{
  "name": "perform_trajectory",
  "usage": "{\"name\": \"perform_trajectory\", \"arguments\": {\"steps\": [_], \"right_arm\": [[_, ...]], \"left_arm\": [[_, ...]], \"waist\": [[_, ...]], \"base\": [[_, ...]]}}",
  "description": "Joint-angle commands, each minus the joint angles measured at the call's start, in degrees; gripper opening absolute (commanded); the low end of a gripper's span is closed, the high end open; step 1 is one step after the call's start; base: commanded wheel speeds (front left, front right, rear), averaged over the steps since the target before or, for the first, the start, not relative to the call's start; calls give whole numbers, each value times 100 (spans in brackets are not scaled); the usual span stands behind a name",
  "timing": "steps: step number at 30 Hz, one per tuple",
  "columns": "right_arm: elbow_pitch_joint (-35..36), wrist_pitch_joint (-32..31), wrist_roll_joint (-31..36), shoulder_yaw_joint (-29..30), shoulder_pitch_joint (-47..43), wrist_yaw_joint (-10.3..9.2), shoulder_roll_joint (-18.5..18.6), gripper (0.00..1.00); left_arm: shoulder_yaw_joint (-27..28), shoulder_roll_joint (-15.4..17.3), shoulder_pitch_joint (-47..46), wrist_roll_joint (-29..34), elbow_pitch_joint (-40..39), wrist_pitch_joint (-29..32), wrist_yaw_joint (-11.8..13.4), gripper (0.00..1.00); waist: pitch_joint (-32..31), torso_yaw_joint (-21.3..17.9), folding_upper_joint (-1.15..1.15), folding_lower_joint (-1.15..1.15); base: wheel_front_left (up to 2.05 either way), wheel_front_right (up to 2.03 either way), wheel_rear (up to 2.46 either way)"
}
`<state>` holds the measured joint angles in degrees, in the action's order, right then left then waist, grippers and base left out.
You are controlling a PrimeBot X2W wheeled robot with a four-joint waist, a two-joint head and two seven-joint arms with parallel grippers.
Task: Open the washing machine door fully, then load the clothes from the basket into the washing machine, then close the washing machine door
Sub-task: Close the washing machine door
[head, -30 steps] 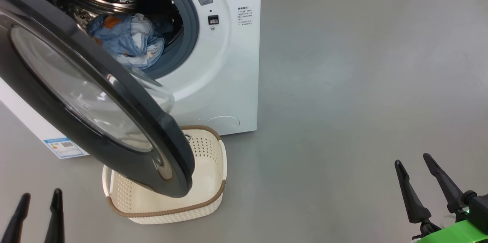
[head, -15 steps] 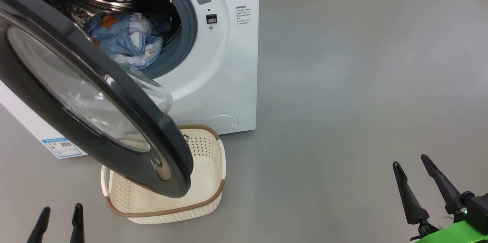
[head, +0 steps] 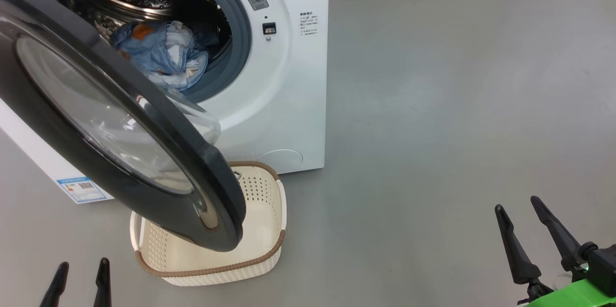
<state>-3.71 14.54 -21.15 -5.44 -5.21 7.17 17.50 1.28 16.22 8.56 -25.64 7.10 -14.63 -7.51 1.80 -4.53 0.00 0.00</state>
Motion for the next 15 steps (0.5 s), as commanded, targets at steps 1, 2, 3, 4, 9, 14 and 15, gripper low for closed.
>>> {"name": "perform_trajectory", "arguments": {"steps": [1,2,3,4,9,14,15], "right_arm": [[111,46,-16,-117,108,32,139,100],[112,46,-16,-122,109,32,140,100],[112,46,-16,-126,111,32,140,100],[113,46,-15,-130,112,32,139,100],[127,46,-12,-142,130,32,131,100],[135,46,-14,-186,161,32,108,100],[128,46,-19,-204,172,32,105,93]], "left_arm": [[194,111,-110,3,-96,-37,2,100],[184,112,-107,0,-99,-37,2,100],[174,113,-106,-4,-98,-37,2,100],[160,115,-108,-9,-97,-37,2,100],[132,99,-114,-24,-112,-37,2,100],[115,53,-117,-58,-119,-37,2,100],[112,40,-120,-64,-126,-37,2,100]], "waist": [[-3,9,0,0],[-4,16,0,0],[-4,23,0,0],[-3,33,0,0],[8,92,0,0],[21,267,0,0],[23,308,0,0]], "base": [[0,0,0],[0,0,0],[0,0,0],[0,0,0],[0,0,0],[0,0,0],[0,0,0]]}}
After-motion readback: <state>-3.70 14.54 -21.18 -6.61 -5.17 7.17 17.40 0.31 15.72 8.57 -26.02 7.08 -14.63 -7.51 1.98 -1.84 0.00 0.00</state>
